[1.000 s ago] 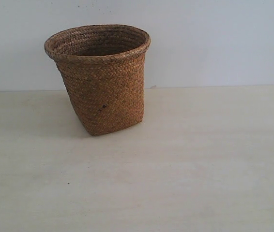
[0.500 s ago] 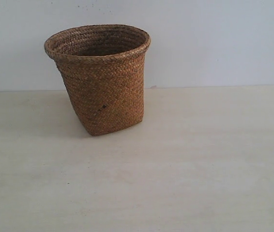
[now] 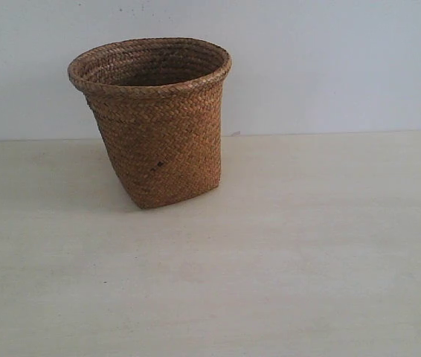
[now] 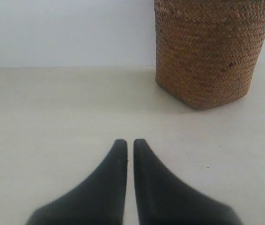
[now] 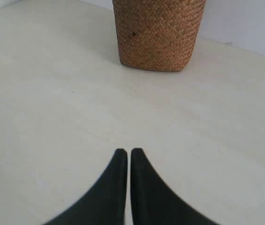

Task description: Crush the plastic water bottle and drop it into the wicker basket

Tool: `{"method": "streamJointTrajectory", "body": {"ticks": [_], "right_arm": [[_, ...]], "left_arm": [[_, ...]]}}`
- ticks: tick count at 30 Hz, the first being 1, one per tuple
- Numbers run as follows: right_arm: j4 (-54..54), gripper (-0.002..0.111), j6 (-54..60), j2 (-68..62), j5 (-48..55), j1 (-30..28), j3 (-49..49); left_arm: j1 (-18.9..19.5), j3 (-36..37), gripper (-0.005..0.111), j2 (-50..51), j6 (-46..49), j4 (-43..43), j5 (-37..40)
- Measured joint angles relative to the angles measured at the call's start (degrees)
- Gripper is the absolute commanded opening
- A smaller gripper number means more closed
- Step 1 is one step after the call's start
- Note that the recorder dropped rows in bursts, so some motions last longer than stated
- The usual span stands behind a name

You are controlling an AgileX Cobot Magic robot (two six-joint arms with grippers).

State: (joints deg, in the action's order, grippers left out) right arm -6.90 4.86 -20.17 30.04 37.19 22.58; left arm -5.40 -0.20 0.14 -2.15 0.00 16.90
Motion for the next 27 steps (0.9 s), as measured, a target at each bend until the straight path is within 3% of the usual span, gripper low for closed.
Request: {"method": "streamJointTrajectory", "body": {"ticks": [27], "right_arm": [[0.0,0.000,0.0,0.0,0.0,0.0,0.0]], "left_arm": [[2.0,0.0,0.004,0.0,0.7,0.0,0.0]]}}
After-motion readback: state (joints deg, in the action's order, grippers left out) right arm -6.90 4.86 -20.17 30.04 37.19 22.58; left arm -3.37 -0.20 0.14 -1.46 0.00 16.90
